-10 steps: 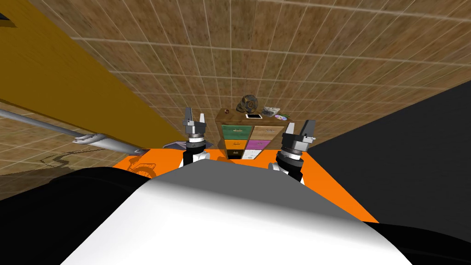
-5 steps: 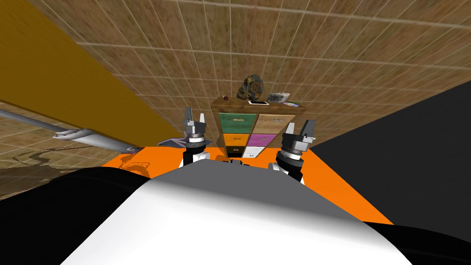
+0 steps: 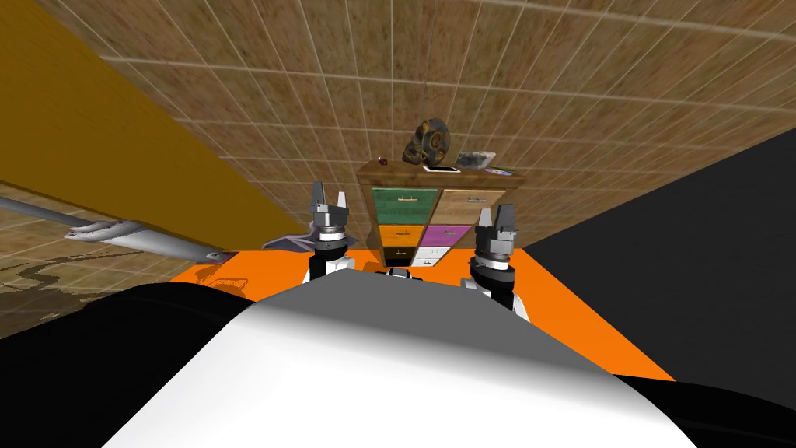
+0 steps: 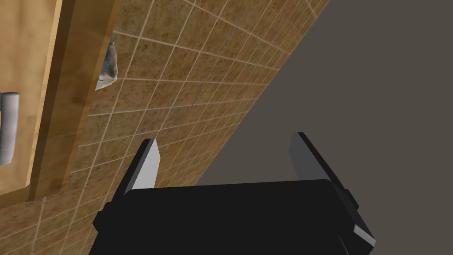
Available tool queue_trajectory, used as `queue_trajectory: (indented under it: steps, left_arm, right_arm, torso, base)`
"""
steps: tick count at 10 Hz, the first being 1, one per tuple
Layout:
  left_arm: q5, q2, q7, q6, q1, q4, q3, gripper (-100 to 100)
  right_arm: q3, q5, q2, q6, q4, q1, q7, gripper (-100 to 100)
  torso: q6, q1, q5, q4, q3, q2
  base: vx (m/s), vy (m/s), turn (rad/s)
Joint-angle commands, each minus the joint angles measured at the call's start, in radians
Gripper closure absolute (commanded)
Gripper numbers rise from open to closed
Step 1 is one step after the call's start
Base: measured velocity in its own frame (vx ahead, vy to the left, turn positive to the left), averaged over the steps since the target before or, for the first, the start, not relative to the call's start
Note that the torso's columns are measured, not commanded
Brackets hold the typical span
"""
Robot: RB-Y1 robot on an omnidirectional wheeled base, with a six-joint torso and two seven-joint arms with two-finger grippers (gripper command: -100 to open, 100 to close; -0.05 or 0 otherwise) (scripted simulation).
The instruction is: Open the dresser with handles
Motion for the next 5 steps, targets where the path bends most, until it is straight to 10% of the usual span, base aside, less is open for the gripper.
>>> queue_trajectory:
  steps: [1, 5]
  left_arm:
    - [0.0, 0.0, 0.0, 0.0, 0.0, 0.0, 0.0, 0]
    - [0.0, 0.0, 0.0, 0.0, 0.0, 0.0, 0.0, 0]
  right_arm:
    - [-0.036, 0.07, -0.057, 0.007, 0.006, -0.001, 0.06, -100]
    - [-0.088, 0.171, -0.099, 0.017, 0.014, -0.003, 0.142, -100]
  torso:
    - [0.0, 0.0, 0.0, 0.0, 0.0, 0.001]
    - [0.0, 0.0, 0.0, 0.0, 0.0, 0.0]
  base:
    - [-0.001, 0.111, -0.083]
    - [0.014, 0.118, -0.077]
